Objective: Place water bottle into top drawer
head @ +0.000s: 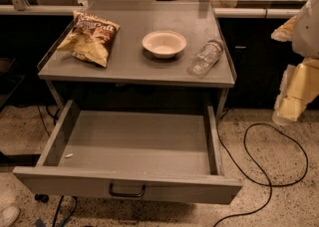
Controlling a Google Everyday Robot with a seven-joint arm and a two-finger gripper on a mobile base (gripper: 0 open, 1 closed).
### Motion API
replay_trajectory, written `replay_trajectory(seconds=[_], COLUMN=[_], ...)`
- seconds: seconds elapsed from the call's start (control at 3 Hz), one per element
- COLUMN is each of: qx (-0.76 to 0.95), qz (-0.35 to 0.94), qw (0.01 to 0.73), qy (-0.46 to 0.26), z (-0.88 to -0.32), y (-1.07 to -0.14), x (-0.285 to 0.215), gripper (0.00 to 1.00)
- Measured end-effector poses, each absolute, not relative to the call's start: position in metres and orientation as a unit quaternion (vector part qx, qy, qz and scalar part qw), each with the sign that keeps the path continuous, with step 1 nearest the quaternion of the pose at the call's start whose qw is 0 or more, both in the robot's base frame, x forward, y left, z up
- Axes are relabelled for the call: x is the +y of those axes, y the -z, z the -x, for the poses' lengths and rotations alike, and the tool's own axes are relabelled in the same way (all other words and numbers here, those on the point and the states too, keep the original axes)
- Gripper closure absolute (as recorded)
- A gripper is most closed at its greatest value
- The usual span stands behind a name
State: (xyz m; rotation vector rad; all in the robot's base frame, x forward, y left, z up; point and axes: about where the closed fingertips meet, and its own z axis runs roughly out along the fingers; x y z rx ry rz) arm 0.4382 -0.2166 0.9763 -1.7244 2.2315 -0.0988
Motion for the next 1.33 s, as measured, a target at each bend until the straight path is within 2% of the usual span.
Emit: replay_trajectory(seconds=[0.67,1.33], qx=[0.798,0.846], qz=[0.581,0.515], qw=[0.156,0.123], qy=[0.037,0.069], z=[-0.445,-0.475], y=[-0.973,-0.959], x=[-0.209,-0.196], gripper=[0.00,0.00])
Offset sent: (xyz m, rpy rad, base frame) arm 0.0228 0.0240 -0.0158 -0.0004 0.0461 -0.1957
